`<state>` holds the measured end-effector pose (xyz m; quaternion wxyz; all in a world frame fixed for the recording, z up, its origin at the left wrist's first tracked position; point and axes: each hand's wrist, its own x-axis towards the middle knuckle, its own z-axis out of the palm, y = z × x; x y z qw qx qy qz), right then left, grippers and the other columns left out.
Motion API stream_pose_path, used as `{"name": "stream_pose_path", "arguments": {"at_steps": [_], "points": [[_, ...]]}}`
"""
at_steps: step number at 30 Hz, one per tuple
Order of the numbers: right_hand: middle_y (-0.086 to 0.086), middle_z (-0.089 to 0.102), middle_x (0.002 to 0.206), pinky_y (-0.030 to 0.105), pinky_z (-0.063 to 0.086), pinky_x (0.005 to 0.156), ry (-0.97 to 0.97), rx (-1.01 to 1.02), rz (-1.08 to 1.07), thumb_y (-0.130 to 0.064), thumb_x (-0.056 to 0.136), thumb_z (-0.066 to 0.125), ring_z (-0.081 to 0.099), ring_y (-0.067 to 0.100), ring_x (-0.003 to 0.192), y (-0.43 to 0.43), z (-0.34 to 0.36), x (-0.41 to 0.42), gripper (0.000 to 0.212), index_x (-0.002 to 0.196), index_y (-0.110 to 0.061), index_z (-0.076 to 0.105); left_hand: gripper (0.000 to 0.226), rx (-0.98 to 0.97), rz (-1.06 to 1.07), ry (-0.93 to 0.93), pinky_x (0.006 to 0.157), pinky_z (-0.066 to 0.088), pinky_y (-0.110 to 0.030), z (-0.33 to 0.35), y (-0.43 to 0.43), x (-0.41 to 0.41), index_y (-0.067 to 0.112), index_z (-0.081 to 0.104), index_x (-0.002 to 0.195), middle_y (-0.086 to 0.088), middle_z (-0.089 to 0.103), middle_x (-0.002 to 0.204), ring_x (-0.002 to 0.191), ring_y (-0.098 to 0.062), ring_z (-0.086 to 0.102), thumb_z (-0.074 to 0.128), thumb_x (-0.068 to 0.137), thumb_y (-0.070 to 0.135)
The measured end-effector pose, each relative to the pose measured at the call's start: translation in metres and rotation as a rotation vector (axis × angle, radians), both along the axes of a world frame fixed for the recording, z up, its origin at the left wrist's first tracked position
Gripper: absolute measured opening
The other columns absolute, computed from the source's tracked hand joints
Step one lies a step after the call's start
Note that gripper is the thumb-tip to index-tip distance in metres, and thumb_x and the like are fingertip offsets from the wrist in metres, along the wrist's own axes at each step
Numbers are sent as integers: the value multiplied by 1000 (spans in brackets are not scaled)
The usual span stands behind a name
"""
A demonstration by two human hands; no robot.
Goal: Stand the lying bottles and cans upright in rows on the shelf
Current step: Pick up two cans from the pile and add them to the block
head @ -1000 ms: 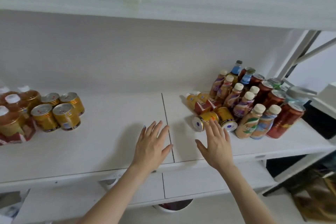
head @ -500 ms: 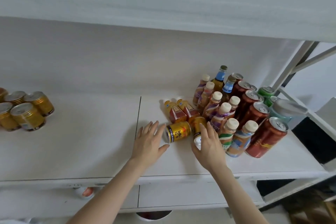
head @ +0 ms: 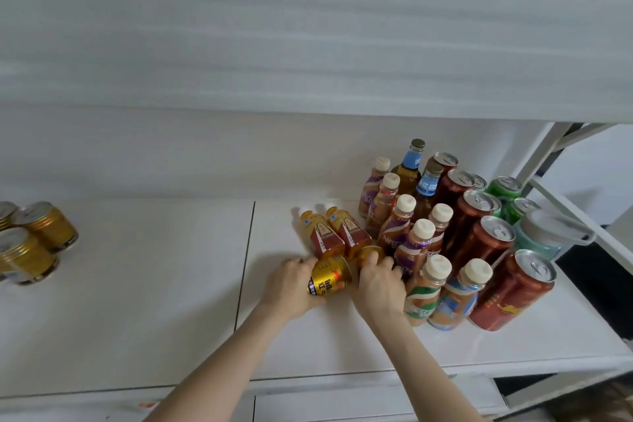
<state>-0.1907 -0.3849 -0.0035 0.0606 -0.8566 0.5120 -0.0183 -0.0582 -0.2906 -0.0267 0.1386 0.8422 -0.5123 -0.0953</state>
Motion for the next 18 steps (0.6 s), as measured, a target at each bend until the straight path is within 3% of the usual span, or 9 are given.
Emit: {"name": "stream_pose_path", "arguments": {"at_steps": [4,9,14,18], "points": [[18,52,120,38,51,83,30,-60,-60,-18,95,41,54,34,106,-1,-3,9,32,124,-5,36,75,-103,64,93,82,51,-31,-4,15,3,28,50,132,-3,65,115,102,-23,61,77,64,46],[21,53,123,41,50,85,-27,11,-121,-19,88,55,53,37,110,0,-6,13,64,139,-1,21,67,-215,174,251,79,51,-31,-8,39,8,27,54,119,2,64,109,95,-19,62,78,61,48],[19,51,125,46,48,87,-227,103,-134,-22,78,67,47,40,114,1,-11,4,74,137,-3,24,60,-304,290,379,76,47,-29,-13,60,5,26,50,111,8,61,102,91,-14,59,77,63,49],[18,48,133,48,45,95,-544,170,-104,-25,76,73,45,39,120,6,-23,-7,83,142,-7,26,59,-364,373,555,79,52,-35,-19,73,1,24,46,108,4,61,100,91,-15,61,80,64,41]]}}
